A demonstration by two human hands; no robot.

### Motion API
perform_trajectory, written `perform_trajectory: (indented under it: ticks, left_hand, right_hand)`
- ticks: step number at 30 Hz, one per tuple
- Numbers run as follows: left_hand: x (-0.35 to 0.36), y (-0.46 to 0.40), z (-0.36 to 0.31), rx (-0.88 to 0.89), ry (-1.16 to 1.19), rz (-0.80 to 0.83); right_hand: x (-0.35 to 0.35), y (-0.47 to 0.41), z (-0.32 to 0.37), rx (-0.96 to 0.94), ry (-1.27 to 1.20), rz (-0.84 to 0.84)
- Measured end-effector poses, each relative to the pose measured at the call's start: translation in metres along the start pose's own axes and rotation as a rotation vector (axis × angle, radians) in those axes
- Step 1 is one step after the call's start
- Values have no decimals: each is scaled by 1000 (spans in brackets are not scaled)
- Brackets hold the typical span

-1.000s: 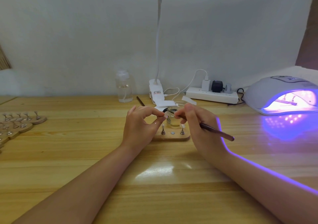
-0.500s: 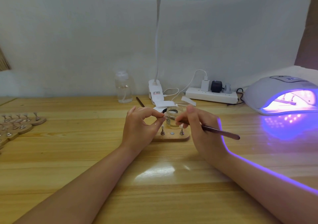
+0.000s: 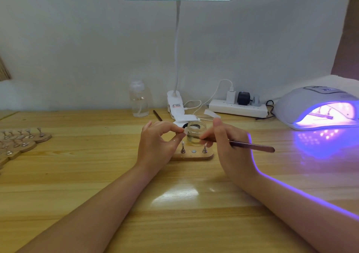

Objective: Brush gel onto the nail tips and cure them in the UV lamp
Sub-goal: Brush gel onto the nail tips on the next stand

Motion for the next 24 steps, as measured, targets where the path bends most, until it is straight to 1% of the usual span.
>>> perform_trajectory:
  ticks: [3,6,8,11,14,16,18,19,22,24]
  left_hand:
    - [0,0,1,6,-2,-2]
    - [0,0,2,4,-3,-3]
    - [0,0,1,7,-8,-2]
    - [0,-1,1,9,-14,4]
    - [0,-1,1,3,-13,-1]
    - [0,0,3,-15,-8,-12]
    - [0,0,5,-28,-6,-25]
    - [0,0,6,-31,-8,-32]
    - [0,1,6,-32,-10,-47]
    - [-1,1,5,-17,-2,-50]
  right_hand:
    - [2,-1,2,-33,85,32]
    - [4,1,-5,77,1,31]
    - [2,1,-4,60,-16,-1]
    - [3,-1,-2,27,29,24]
    - [4,1,-6,104,-70,25]
    - [2,1,-4,68,-77,-1]
    - [1,-1,-1,30,-20,-2]
    - [2,-1,-2,35,-2,10]
    - [6,2,-6,117,-66,57]
    - [6,3,-5,110,-79,52]
Point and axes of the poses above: each hand's wrist, its own y-axis away from the middle knuckle, its own x-axis out of the palm, z = x × y, the point moved 7 cm from there along -y, towards the middle knuckle, and after that the axes turned 3 degrees about -x, right-handed, at the moved point
